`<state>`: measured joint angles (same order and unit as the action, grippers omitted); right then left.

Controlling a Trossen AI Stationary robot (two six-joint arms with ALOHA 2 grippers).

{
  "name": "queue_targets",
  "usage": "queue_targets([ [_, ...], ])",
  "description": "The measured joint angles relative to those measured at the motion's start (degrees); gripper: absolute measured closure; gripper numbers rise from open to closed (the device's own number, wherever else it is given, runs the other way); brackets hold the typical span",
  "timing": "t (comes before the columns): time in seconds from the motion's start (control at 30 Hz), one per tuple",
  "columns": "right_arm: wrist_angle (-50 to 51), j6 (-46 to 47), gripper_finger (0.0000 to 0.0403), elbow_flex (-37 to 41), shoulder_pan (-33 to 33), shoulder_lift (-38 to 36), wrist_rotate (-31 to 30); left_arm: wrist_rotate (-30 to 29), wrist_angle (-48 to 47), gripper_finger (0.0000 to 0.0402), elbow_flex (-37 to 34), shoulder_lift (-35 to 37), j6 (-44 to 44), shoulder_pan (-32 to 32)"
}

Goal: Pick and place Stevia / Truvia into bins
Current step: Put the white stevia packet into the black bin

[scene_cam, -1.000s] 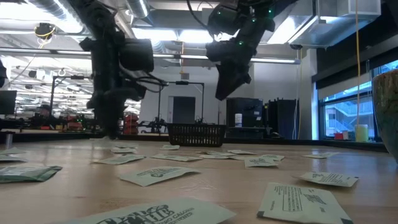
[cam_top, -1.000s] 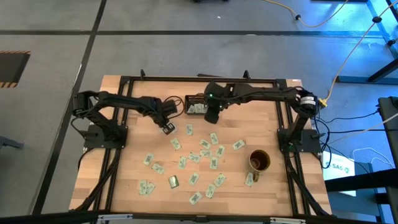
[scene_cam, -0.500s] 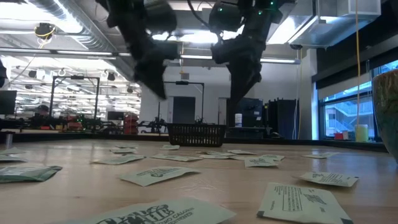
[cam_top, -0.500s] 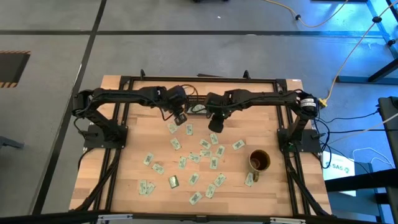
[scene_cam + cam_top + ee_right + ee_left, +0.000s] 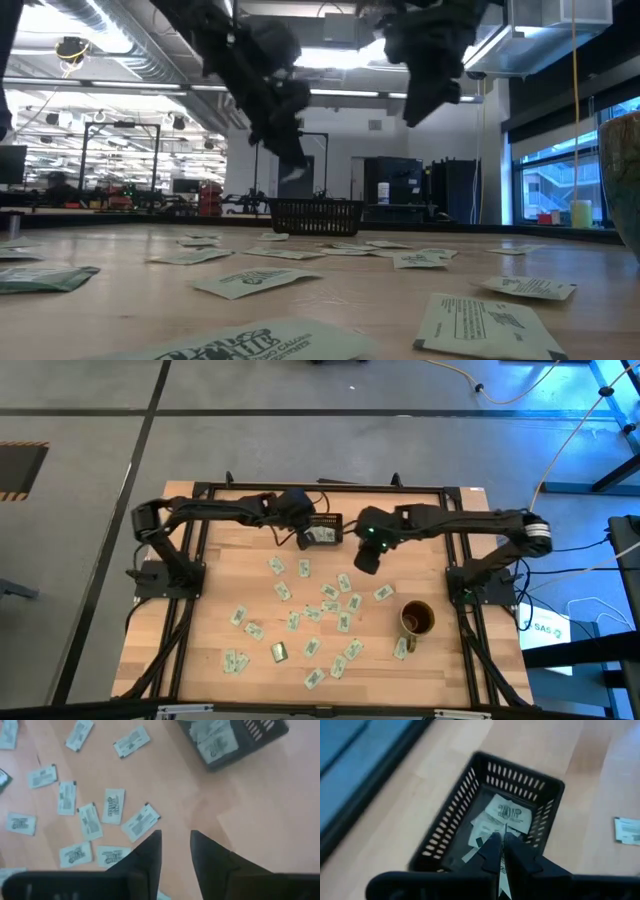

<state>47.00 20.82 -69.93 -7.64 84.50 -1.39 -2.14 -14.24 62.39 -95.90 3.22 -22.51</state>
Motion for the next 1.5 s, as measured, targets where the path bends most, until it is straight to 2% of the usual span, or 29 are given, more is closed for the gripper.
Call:
queue_targets([
  [0.27, -0.8, 2.9, 0.0297, 10.2, 4.5, -4.8, 0.4, -0.7, 3.3, 0.0382, 0.0, -5.6, 0.0, -0.2],
  [0.4, -0.4, 4.7, 0.0297, 14.9, 5.6, -4.5, 5.5, -0.7, 3.7, 0.0360, 0.0, -6.1, 0.0, -0.3],
  [0.57, -2.2, 7.5, 0.0297, 19.4, 6.4, -4.4, 6.3, -0.7, 4.3, 0.0339, 0.0, -6.1, 0.0, -0.5],
  [0.83, -3.0, 7.1, 0.0297, 21.2, 6.4, -4.4, 6.5, -0.7, 5.4, 0.0337, 0.0, -5.9, 0.1, -1.3],
  [1.1, -2.7, -1.9, 0.0297, 21.3, 6.4, -3.3, 6.6, 0.9, 5.4, 0.0334, 0.0, -2.8, 0.8, -1.4],
  [1.5, -3.3, -1.6, 0.0297, 22.8, 6.4, 6.6, 6.6, 4.2, 5.5, 0.0335, 0.0, 3.4, 2.1, -1.2],
])
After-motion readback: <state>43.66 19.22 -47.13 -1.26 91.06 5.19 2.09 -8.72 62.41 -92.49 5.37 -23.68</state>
